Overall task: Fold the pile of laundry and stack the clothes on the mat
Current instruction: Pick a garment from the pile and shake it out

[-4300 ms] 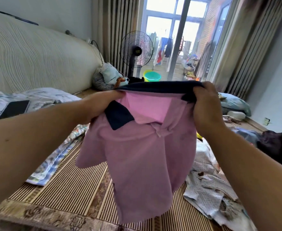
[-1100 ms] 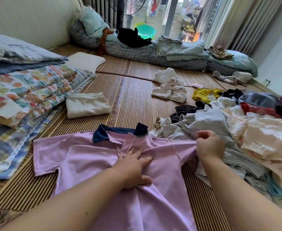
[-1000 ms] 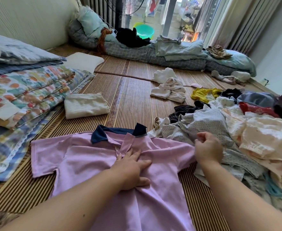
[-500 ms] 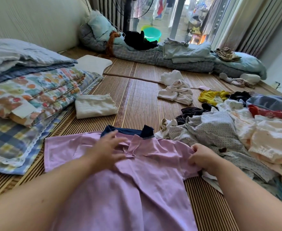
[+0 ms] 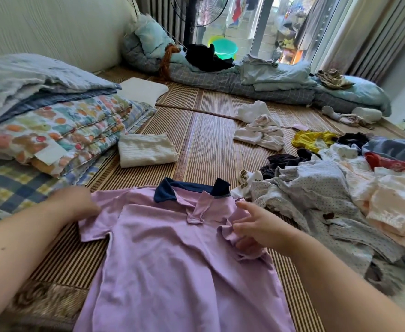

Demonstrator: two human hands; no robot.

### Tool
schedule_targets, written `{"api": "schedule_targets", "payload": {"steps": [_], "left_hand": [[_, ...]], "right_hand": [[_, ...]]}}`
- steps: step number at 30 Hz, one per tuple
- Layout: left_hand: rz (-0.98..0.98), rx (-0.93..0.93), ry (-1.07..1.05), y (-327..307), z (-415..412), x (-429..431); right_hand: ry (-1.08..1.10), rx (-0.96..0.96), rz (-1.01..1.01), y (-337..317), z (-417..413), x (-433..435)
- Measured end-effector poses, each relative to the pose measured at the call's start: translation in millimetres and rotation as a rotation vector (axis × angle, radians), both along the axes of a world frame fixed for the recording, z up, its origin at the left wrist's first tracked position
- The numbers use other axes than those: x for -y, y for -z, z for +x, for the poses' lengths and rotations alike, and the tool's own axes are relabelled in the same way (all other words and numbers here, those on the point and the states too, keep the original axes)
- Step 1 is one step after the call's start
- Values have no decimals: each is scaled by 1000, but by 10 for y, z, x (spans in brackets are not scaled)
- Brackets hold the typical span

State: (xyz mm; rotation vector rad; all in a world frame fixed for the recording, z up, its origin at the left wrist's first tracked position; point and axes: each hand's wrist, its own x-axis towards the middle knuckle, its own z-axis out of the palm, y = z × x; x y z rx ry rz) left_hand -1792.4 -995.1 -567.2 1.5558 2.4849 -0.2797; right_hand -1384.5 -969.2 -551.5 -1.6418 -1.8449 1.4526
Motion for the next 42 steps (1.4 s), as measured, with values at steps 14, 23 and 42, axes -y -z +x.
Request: {"api": "schedule_targets", "payload": {"steps": [14,23,42], "left_hand": [[-131,1015,201,-420,1275,49],[309,585,-94,-171,1018,-254],[816,1023,-18,-383,818,-928]], "right_hand": [[-229,743,338,550,-9,200],[276,340,368,210,34,-271],[401,-470,260,-217,-203,-1031]]}}
